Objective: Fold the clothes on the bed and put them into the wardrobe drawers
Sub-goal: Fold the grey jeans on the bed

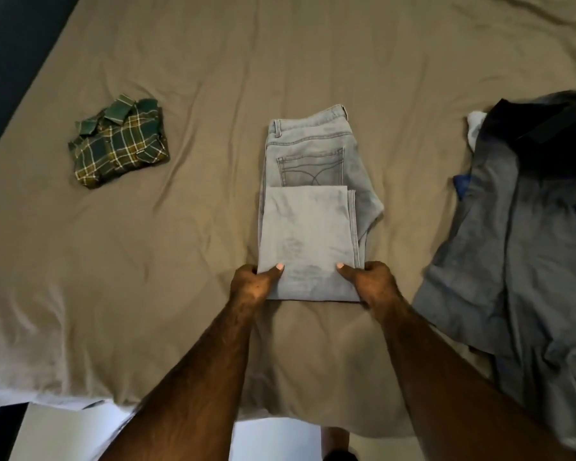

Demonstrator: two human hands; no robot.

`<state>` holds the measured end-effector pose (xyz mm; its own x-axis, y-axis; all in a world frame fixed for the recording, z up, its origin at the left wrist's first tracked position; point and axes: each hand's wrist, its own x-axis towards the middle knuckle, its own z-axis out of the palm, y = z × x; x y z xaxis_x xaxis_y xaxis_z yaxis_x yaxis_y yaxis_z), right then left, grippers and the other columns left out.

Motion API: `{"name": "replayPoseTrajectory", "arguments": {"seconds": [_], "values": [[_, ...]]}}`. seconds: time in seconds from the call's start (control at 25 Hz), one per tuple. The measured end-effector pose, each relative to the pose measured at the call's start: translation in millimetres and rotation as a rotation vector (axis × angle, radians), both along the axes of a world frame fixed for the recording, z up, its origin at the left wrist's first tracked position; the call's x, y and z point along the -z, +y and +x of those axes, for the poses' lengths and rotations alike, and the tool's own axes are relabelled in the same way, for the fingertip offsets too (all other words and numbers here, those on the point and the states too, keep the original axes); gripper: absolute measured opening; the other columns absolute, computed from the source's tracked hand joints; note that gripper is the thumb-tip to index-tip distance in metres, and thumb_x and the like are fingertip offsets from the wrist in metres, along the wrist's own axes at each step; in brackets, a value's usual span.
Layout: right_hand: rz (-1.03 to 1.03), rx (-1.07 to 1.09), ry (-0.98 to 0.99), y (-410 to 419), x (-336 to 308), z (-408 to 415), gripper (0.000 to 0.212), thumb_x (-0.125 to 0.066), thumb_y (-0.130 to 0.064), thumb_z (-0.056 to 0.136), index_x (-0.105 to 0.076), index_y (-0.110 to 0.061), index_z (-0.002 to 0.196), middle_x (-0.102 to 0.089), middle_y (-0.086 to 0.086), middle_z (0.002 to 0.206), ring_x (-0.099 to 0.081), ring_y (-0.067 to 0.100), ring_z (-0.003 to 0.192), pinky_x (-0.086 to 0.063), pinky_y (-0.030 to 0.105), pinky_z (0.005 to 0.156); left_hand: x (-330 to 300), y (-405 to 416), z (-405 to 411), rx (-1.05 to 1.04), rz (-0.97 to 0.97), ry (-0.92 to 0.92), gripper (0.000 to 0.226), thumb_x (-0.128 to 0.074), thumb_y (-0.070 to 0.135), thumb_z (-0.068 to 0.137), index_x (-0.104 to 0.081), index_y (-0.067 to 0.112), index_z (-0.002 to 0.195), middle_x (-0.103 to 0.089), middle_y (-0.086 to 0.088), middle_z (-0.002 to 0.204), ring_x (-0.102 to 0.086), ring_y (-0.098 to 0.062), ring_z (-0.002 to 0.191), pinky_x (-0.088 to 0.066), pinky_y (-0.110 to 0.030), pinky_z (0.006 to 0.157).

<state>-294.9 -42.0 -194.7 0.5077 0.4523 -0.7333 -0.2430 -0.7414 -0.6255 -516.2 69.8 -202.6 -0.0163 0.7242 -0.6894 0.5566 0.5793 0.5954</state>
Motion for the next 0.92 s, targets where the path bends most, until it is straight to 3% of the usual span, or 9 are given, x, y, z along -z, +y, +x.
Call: {"name": "replayPoseTrajectory", "arguments": {"seconds": [0.12, 0.28, 0.4, 0.48, 0.56, 0.68, 0.76, 0.8, 0.92], "values": [[-0.130, -0.012, 0.082, -19, 13, -5, 0.058, -0.093, -0.029, 0.076, -0.072, 0.003, 0.118, -0.075, 0.012, 0.106, -0.072, 0.033, 0.094, -0.062, 0.042, 0.089, 2, -24, -6, 0.005, -0.032, -0.064, 0.031, -0.090, 0.027, 0.084, -0.076, 0.007, 0.104, -0.077, -0.005, 0.103, -0.071, -0.023, 0.087, -0.058, -0.033, 0.081], [-0.202, 0.076, 0.164, -80, -18, -37, 0.053, -0.091, -0.025, 0.065, -0.075, -0.001, 0.109, -0.077, 0.015, 0.099, -0.073, 0.036, 0.088, -0.063, 0.042, 0.079, -16, -76, -33, -0.037, -0.175, -0.167, 0.039, -0.085, 0.012, 0.082, -0.075, 0.003, 0.118, -0.078, -0.004, 0.095, -0.073, -0.024, 0.082, -0.059, -0.030, 0.066], [-0.223, 0.136, 0.196, -116, -60, -63, 0.028, -0.084, -0.018, 0.077, -0.067, -0.005, 0.095, -0.072, 0.017, 0.092, -0.065, 0.033, 0.078, -0.050, 0.034, 0.062, -48, -107, -64, -0.034, -0.321, -0.201, 0.049, -0.086, 0.021, 0.077, -0.069, 0.007, 0.120, -0.074, -0.011, 0.109, -0.071, -0.032, 0.096, -0.061, -0.038, 0.066], [-0.192, 0.170, 0.238, -133, -103, -85, 0.025, -0.082, -0.018, 0.079, -0.064, -0.007, 0.091, -0.067, 0.011, 0.079, -0.058, 0.026, 0.066, -0.042, 0.029, 0.052, -87, -119, -95, -0.084, -0.473, -0.258, 0.042, -0.080, 0.018, 0.082, -0.067, 0.007, 0.121, -0.074, -0.014, 0.110, -0.071, -0.033, 0.097, -0.061, -0.038, 0.058], [-0.143, 0.186, 0.309, -130, -129, -87, 0.031, -0.082, -0.022, 0.076, -0.067, -0.011, 0.100, -0.064, 0.008, 0.074, -0.055, 0.020, 0.058, -0.038, 0.022, 0.044, -116, -107, -103, -0.118, -0.566, -0.355, 0.036, -0.072, 0.015, 0.085, -0.067, 0.005, 0.119, -0.074, -0.014, 0.094, -0.072, -0.029, 0.081, -0.060, -0.035, 0.049], [-0.018, 0.261, 0.341, -93, -170, -72, 0.032, -0.076, -0.026, 0.081, -0.065, -0.013, 0.108, -0.063, 0.007, 0.074, -0.059, 0.017, 0.046, -0.040, 0.019, 0.037, -161, -67, -90, -0.201, -0.513, -0.446, 0.020, -0.058, 0.014, 0.092, -0.064, 0.000, 0.105, -0.069, -0.013, 0.068, -0.069, -0.025, 0.050, -0.056, -0.032, 0.039], [0.141, 0.340, 0.364, -57, -192, -59, 0.023, -0.070, -0.029, 0.091, -0.065, -0.010, 0.104, -0.067, 0.008, 0.072, -0.064, 0.020, 0.048, -0.051, 0.027, 0.043, -184, -40, -69, -0.259, -0.409, -0.478, 0.024, -0.050, 0.014, 0.095, -0.065, -0.004, 0.100, -0.071, -0.015, 0.067, -0.071, -0.027, 0.051, -0.058, -0.034, 0.041], [0.242, 0.362, 0.381, -44, -200, -54, 0.028, -0.067, -0.036, 0.096, -0.066, -0.008, 0.102, -0.071, 0.009, 0.075, -0.068, 0.022, 0.057, -0.057, 0.031, 0.054, -192, -28, -58, -0.310, -0.344, -0.530, 0.028, -0.050, 0.018, 0.097, -0.065, -0.005, 0.103, -0.073, -0.017, 0.073, -0.074, -0.029, 0.058, -0.061, -0.036, 0.046], [0.438, 0.277, 0.317, 8, -196, -31, 0.056, -0.060, -0.068, 0.094, -0.067, -0.016, 0.114, -0.070, 0.003, 0.106, -0.069, 0.024, 0.104, -0.055, 0.044, 0.094, -194, 24, -21, -0.401, -0.201, -0.650, 0.052, -0.057, 0.049, 0.102, -0.063, -0.001, 0.115, -0.072, -0.023, 0.097, -0.074, -0.033, 0.085, -0.065, -0.040, 0.068]]}}
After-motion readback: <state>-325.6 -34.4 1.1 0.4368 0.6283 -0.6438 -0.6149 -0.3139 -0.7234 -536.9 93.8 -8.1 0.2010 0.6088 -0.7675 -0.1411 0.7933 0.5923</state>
